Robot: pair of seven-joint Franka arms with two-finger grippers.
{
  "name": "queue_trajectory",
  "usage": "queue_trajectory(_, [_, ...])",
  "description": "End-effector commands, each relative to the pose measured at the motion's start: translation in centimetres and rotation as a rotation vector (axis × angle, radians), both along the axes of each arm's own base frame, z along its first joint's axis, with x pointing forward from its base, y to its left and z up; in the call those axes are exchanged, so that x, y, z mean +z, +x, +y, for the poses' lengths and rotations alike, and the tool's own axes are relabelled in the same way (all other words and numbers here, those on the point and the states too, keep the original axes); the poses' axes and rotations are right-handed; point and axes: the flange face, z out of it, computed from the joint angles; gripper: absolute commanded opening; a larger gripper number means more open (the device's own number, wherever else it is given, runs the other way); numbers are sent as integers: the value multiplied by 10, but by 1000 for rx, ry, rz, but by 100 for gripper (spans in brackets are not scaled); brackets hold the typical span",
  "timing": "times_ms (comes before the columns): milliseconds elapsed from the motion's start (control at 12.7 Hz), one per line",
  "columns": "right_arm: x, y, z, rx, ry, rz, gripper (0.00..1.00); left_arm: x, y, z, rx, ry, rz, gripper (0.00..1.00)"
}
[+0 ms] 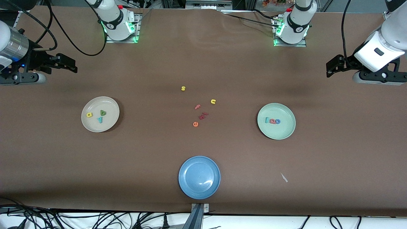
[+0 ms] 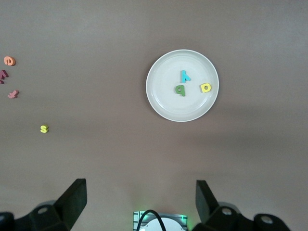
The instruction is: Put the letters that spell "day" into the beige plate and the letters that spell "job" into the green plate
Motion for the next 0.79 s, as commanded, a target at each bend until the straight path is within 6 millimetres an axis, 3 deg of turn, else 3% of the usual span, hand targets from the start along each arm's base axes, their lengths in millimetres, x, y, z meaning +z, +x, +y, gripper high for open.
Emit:
queue_trajectory(0, [7, 2, -5, 21, 0, -22, 100, 6, -7, 26, -12, 10, -19, 100])
queue_trajectory(157, [7, 2, -6, 20, -1, -25, 100, 5, 0, 33, -36, 4, -15, 100])
queue_trajectory(707, [6, 3, -7, 24, -22, -17, 100, 6, -4, 35, -26, 7, 4, 100])
